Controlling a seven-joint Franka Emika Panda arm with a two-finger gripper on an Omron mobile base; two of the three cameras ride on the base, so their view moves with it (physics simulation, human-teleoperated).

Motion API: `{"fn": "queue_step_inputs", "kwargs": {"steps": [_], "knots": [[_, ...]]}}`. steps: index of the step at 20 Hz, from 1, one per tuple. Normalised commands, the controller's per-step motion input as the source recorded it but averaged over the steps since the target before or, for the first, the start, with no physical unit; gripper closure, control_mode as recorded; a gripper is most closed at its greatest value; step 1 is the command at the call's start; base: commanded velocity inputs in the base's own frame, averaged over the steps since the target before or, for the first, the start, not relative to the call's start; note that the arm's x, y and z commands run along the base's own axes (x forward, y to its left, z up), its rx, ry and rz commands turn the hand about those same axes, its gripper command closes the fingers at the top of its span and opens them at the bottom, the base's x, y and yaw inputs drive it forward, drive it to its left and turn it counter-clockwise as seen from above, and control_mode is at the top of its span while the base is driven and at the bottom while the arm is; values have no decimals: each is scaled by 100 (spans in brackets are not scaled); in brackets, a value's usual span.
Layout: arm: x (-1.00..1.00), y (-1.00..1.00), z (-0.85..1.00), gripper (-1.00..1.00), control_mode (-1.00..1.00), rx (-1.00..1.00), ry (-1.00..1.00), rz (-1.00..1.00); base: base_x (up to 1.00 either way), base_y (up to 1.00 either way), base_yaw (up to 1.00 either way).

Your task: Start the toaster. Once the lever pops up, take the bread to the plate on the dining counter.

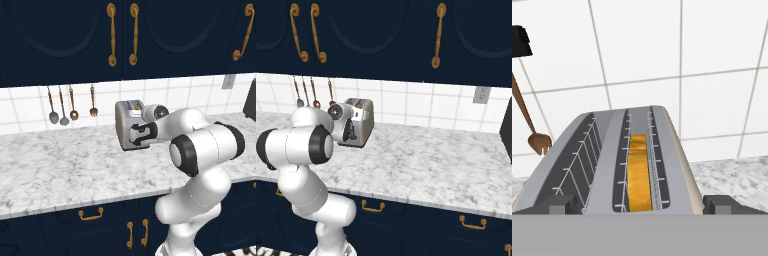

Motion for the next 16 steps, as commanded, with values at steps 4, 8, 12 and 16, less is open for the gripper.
{"fn": "queue_step_inputs", "kwargs": {"steps": [4,8,12,16], "knots": [[0,0,0,-100,-100,0,0,0,0,0,0],[0,0,0,-100,-100,0,0,0,0,0,0],[0,0,0,-100,-100,0,0,0,0,0,0],[0,0,0,-100,-100,0,0,0,0,0,0]]}}
